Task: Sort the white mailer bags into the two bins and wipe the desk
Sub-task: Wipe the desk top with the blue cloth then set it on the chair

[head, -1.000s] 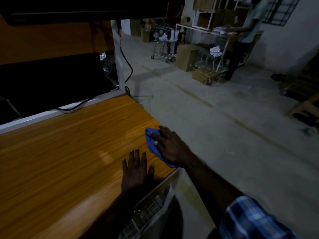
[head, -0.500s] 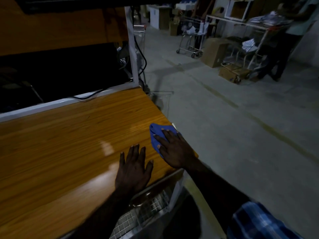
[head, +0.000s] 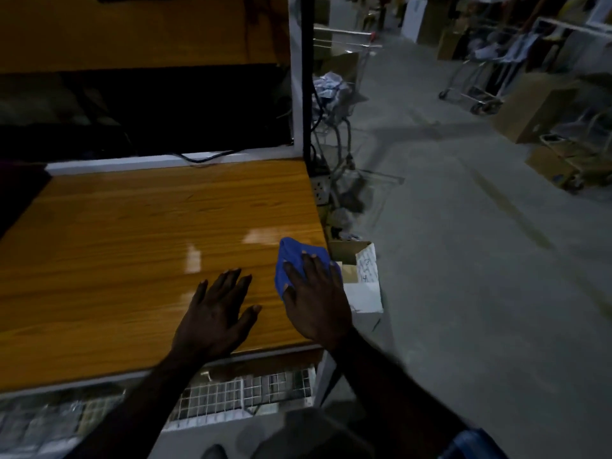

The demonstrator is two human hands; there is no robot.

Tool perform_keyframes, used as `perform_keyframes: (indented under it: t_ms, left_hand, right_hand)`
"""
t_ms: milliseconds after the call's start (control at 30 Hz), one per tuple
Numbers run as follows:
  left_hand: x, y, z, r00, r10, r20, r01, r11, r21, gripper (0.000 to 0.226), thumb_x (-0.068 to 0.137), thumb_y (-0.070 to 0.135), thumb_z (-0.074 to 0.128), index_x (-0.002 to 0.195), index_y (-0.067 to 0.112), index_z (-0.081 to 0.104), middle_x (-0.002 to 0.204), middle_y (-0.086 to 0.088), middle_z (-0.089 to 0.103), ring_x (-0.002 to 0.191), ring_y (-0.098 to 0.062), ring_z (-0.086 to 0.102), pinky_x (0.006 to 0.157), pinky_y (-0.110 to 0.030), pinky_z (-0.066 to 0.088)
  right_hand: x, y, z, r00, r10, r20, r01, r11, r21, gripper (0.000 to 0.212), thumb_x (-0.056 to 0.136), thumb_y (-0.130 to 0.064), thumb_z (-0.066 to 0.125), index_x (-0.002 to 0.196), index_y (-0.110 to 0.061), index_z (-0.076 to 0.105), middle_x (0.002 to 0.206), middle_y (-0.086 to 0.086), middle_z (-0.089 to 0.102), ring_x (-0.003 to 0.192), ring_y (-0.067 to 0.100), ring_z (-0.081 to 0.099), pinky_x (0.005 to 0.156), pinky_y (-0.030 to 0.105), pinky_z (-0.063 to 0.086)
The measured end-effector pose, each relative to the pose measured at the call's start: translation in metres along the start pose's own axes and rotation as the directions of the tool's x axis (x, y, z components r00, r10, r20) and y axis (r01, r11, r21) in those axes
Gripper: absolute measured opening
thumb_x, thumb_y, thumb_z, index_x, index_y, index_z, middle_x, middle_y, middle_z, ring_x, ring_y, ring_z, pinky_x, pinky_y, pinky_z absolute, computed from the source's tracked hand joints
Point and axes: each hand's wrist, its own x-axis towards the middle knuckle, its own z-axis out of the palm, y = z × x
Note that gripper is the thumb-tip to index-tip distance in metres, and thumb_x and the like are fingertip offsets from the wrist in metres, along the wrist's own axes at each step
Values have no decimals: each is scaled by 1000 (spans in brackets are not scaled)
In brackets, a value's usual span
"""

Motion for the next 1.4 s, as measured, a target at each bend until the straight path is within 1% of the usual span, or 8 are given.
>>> perform_keyframes:
  t_ms: [133,300,467,667,767,933,1167,1400]
  left_hand:
    - [-2,6,1,999,-50,-21,50,999,11,74,89,70,17,151,29,23,158,2,15,147,-14,6,118,-47,9]
    - [-1,11,2,996,-81,-44,83,996,33,73,90,69,19,150,28,24,158,1,18,146,-15,10,116,-48,12]
    - [1,12,4,993,-107,-44,109,993,46,71,91,69,19,151,30,21,159,1,15,147,-16,8,117,-47,11]
    - [0,9,5,992,-124,-35,125,991,44,70,91,69,20,151,33,19,159,2,13,147,-17,4,117,-49,10]
    - [2,8,5,992,-124,-25,126,991,55,69,92,68,21,151,33,18,159,1,13,147,-17,5,116,-50,10]
    - [3,8,5,990,-139,-14,139,987,75,69,92,68,21,151,34,16,159,2,10,147,-16,2,116,-48,7]
    - [2,7,3,990,-142,2,141,988,67,72,90,71,14,152,34,11,160,2,3,147,-15,-5,118,-47,2]
    - [2,7,2,990,-141,21,140,989,48,73,89,72,12,152,35,8,160,3,2,147,-15,-6,117,-48,2]
  right_hand:
    - [-8,2,3,998,-52,-35,52,999,6,53,95,-45,26,139,-27,50,148,10,44,138,31,38,116,53,15]
    - [-9,10,0,992,-118,-37,119,993,18,52,93,-43,29,137,-27,52,147,10,45,136,32,41,114,56,26]
    - [11,13,-3,994,-101,-28,102,995,16,53,93,-45,29,134,-25,56,142,11,51,133,33,46,113,49,13]
    - [-14,10,-4,979,-197,-58,201,977,74,52,91,-40,35,136,-24,53,146,12,46,135,32,42,111,53,23]
    - [4,15,-3,986,-161,-46,163,985,47,51,90,-40,35,134,-25,56,144,10,49,133,32,45,110,56,32]
    - [46,12,-2,999,-27,24,26,1000,13,56,92,-44,27,135,-21,55,142,14,50,132,34,46,109,58,31]
    - [-13,5,0,993,-93,-74,101,988,116,52,95,-42,30,139,-23,51,148,12,43,138,33,38,113,53,24]
    - [60,9,4,998,60,14,-60,998,27,58,91,-44,27,137,-21,53,144,15,47,135,36,42,109,61,26]
